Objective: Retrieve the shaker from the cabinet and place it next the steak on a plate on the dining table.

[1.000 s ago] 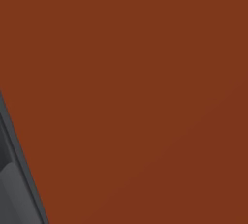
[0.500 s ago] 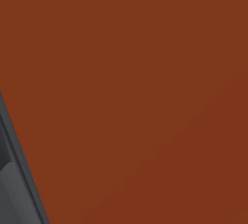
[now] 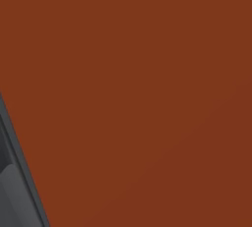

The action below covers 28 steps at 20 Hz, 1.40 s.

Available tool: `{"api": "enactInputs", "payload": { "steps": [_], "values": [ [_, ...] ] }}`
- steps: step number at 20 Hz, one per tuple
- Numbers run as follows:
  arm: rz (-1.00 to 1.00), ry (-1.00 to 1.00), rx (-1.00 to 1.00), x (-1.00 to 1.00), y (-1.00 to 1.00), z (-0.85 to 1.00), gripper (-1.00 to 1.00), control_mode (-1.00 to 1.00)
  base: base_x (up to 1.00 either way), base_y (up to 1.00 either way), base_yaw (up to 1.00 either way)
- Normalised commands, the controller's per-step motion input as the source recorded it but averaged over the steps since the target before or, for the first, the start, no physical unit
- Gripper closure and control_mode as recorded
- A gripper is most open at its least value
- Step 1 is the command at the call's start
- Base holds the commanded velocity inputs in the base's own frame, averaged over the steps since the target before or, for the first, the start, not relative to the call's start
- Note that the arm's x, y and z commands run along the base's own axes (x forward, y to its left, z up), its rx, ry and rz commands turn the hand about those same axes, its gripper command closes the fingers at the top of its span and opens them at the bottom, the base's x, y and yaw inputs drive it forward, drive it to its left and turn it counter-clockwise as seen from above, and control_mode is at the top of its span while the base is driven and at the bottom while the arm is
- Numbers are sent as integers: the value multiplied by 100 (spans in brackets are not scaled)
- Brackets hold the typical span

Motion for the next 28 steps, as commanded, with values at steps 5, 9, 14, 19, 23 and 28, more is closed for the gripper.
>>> {"api": "enactInputs", "payload": {
  "steps": [5, 9, 14, 19, 23, 28],
  "values": [
    [0, 0, 0, -5, 10, 0, 100, -100, 0, 0, 0],
    [0, 0, 0, 0, 0, 0, 100, 100, 1, 0, 0],
    [0, 0, 0, 0, 0, 0, 100, 100, -50, 0, 1],
    [0, 0, 0, 0, 0, 0, 100, 100, -96, 0, 7],
    [0, 0, 0, 0, 0, 0, 100, 100, -90, 7, 10],
    [0, 0, 0, 0, 0, 0, 100, 100, -52, 20, 26]
  ]
}}
